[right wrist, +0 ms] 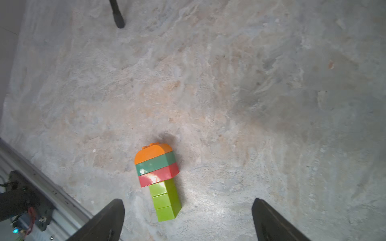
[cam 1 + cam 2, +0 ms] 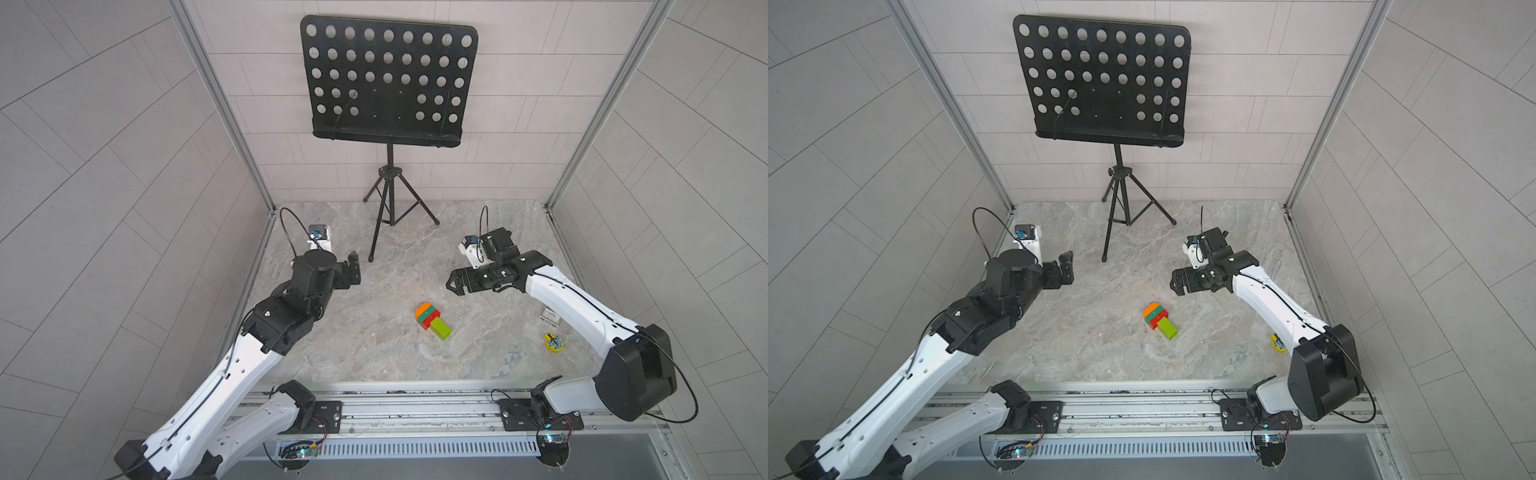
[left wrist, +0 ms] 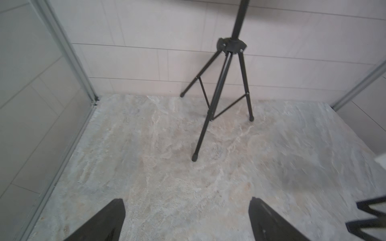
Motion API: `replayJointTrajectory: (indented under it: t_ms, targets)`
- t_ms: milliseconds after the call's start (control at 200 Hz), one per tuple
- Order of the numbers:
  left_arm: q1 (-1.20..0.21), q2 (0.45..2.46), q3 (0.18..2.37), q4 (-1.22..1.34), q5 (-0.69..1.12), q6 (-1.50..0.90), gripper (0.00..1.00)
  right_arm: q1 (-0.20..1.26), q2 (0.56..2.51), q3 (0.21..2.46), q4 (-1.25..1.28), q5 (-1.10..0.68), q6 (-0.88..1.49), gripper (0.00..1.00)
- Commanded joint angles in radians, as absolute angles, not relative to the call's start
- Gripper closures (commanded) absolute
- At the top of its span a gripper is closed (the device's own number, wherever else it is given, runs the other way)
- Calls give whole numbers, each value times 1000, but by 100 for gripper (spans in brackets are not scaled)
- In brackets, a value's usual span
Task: Assemble an ice cream with lego
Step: Adjust the lego brick at the center of the board, then reset both arms
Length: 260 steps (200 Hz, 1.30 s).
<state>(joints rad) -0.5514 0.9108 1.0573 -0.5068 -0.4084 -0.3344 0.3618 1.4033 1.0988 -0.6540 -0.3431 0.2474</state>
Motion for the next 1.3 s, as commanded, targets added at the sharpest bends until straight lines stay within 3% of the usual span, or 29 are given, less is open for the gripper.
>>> replayJointTrajectory:
  t_ms: [0,100,255,636,1032,1297]
  targets:
    - [-487,951,1051,-450,-455,-400,0,357,1439,1060,-636,-210,232,10]
    - [-420,999,1031,-414,-476,-456,0,360,1489,1058,-673,-258,210,31]
    - [-348,1044,973,-386,-562,-518,0,440,1477,983,-706,-168,208,39]
    - [-180,1132,810,-302,-599,-626,0,604,1544,923,-700,-138,238,42]
    - [-153,1076,637,-156,-660,-606,0,716,1639,1011,-658,-188,283,44]
    - [-152,1105,612,-36,-634,-483,2,652,1538,949,-575,-253,277,39]
